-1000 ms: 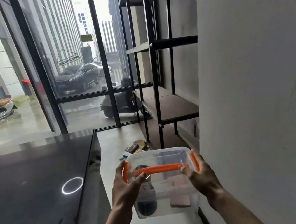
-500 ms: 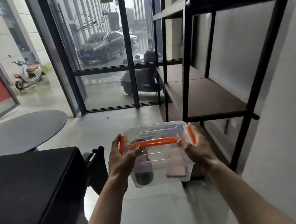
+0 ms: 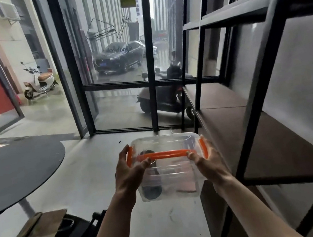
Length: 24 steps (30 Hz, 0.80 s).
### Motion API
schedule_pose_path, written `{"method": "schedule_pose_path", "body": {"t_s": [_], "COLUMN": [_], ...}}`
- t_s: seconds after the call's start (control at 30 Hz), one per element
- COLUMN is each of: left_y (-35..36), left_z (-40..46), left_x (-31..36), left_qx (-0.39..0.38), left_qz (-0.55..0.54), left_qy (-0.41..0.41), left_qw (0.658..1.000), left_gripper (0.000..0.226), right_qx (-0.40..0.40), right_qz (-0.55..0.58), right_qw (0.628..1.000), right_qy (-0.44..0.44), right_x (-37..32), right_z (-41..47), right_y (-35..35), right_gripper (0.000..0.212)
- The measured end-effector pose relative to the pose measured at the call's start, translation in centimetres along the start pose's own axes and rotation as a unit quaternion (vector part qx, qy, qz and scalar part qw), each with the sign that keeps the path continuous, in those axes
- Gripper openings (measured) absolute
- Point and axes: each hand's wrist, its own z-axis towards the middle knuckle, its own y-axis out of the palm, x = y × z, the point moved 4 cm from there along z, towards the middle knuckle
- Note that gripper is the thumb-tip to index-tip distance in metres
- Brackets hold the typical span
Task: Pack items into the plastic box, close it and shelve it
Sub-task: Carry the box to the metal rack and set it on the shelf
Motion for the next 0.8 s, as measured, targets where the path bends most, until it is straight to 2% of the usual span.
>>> {"method": "schedule_pose_path", "body": {"t_s": [0.37,0.5,0.67,0.8], "left_y": [11.0,16.4,23.6,29.6], "left_z": [28.0,38.0,48.6,55.3], "left_x": [-2.7,-1.9,0.7,1.2], "left_qx": [-0.004,-0.019,-0.036,-0.071], "left_qz": [0.033,0.033,0.032,0.035], "left_qy": [-0.001,-0.011,0.016,0.03], "left_qw": [0.999,0.999,0.999,0.996], "left_gripper": [0.091,0.091,0.089,0.084], "right_qx": [0.02,0.019,0.039,0.089], "right_qz": [0.007,0.016,0.066,0.042], "right_qw": [1.0,1.0,0.997,0.995], "right_qy": [0.009,0.017,0.015,0.022], "right_x": [4.6,5.1,4.8,6.1], "right_z": [29.7,40.3,52.2,58.8], "right_y": [2.3,1.0,-1.9,-4.8], "right_gripper": [0.08,0.078,0.079,0.081]}}
